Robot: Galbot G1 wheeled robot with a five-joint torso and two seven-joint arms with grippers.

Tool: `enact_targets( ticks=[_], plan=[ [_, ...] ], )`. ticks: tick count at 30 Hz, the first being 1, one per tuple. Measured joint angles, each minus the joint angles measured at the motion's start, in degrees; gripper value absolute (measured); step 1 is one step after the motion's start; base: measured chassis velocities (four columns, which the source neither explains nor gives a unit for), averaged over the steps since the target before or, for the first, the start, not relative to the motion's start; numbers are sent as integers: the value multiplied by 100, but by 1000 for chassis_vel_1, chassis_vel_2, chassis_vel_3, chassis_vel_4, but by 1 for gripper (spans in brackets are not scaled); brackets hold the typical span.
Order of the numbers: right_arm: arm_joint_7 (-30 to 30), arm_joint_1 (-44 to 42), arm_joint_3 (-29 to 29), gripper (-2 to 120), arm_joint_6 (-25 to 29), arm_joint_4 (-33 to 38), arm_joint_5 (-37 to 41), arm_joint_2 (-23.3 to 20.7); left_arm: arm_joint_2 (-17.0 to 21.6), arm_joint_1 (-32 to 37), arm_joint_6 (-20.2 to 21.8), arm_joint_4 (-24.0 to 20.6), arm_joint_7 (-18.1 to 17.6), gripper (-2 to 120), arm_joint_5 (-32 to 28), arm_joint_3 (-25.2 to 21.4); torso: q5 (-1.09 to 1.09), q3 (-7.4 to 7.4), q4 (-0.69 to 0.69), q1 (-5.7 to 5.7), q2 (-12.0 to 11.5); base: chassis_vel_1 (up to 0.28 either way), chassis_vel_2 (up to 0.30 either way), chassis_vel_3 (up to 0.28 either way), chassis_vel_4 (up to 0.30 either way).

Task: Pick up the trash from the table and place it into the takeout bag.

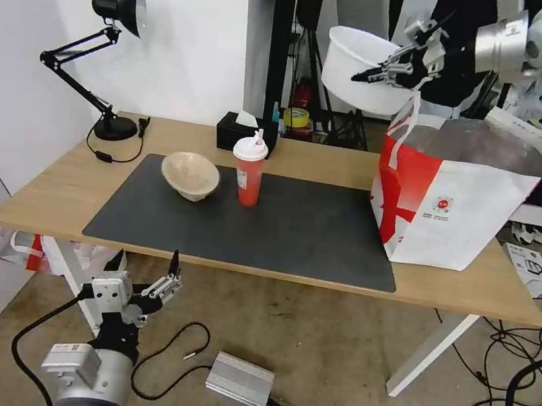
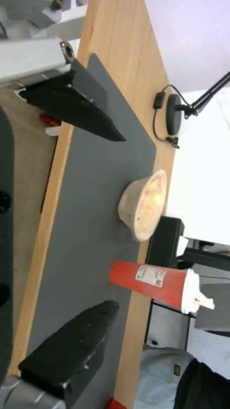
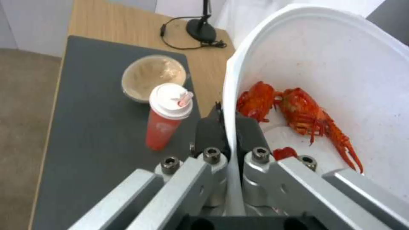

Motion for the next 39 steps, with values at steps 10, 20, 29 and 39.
enact_targets(
  ticks=[10,20,29,39],
  plan=[
    [-61,147,12,0,0,-130,25,34,11,10,0,-19,2,100,-2,4,0,0,0,0,0,0,0,0,0],
    [-113,159,-18,0,1,-92,4,-79,26,1,0,-22,5,100,-7,23,-1,0,0,0,0,0,0,0,0],
    [-156,75,-22,0,5,30,-16,-277,19,4,0,28,8,100,2,46,0,0,0,0,-1,0,0,0,0],
    [-196,-27,-12,0,12,157,-56,-609,19,7,0,59,8,100,20,60,0,0,1,0,-1,0,0,0,0]
  ],
)
